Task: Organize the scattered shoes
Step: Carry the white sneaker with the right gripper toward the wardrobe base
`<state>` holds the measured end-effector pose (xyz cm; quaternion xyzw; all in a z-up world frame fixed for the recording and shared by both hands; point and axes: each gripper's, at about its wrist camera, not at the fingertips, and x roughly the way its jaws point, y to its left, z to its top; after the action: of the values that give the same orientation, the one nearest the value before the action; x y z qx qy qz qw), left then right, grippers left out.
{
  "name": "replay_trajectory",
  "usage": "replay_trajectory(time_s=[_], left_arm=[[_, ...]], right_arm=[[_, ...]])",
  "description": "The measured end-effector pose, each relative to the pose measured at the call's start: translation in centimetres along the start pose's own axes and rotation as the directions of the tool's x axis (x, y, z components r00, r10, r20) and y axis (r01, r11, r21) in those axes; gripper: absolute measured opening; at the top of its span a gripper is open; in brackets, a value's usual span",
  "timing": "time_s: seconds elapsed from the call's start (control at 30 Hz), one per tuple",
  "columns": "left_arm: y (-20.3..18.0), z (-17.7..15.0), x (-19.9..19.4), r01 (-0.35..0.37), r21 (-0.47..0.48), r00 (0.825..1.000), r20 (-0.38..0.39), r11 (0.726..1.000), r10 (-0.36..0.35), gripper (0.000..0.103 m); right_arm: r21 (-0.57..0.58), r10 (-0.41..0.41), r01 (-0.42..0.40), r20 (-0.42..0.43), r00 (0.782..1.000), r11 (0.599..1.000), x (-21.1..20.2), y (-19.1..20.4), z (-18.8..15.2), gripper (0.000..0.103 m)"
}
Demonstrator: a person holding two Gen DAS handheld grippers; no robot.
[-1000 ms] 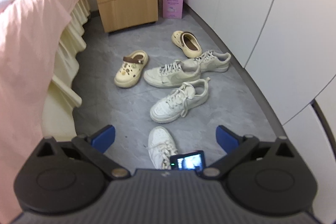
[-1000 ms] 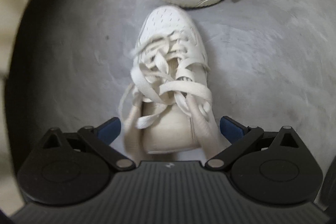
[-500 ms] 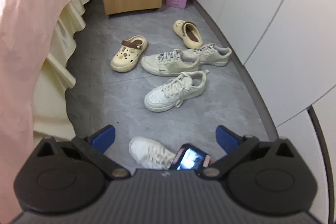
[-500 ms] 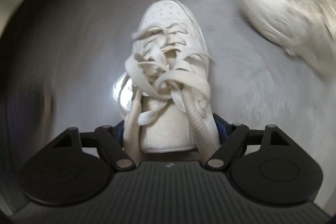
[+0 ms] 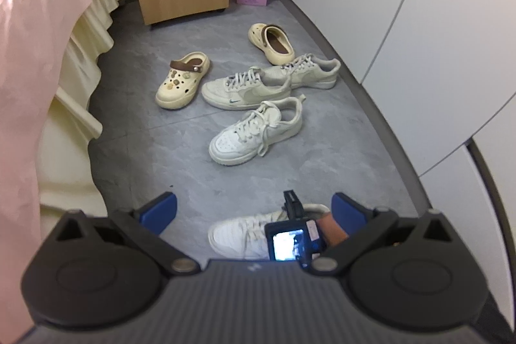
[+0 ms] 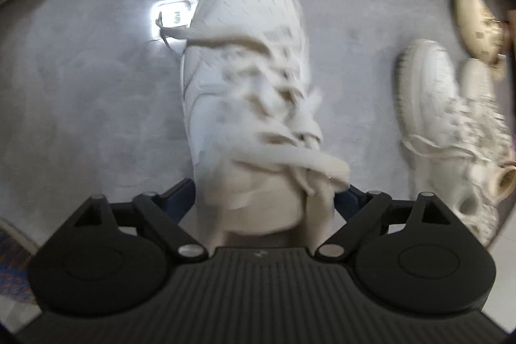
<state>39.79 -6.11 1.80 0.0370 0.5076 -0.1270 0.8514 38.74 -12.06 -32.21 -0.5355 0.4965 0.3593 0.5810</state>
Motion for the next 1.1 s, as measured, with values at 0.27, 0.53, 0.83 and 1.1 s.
replay_trajectory(time_s=[0.27, 0.53, 0.83, 1.1], left_arm=[[1.2, 0.4, -0.9, 0.017, -0.082, 1.0, 0.009, 0.996, -0.017, 0.103], [2.6, -0.1, -4.6, 0.084, -0.177, 0.995, 0.07, 0.981, -0.073, 0.103], [2.2, -1.5, -5.6, 0.01, -0.169, 0.993, 0.121, 0.986, 0.011, 0.103], [0.6, -1.0, -6.7, 0.034, -0.116, 0.988, 0.157, 0.993, -0.015, 0.103]], right_arm=[[0.122, -0.068, 0.071, -0.031, 0.997, 0.99, -9.9, -2.4, -2.7, 0.093], [0.807, -0.028, -0.075, 0.112, 0.993, 0.586, -15.1, -7.3, -6.8, 0.092], [0.958, 0.001, -0.035, 0.036, 0.999, 0.285, -9.6, -7.4, -11.4, 0.066], [0.964, 0.049, -0.052, 0.041, 0.998, 0.26, -4.6, -9.5, -12.5, 0.052]])
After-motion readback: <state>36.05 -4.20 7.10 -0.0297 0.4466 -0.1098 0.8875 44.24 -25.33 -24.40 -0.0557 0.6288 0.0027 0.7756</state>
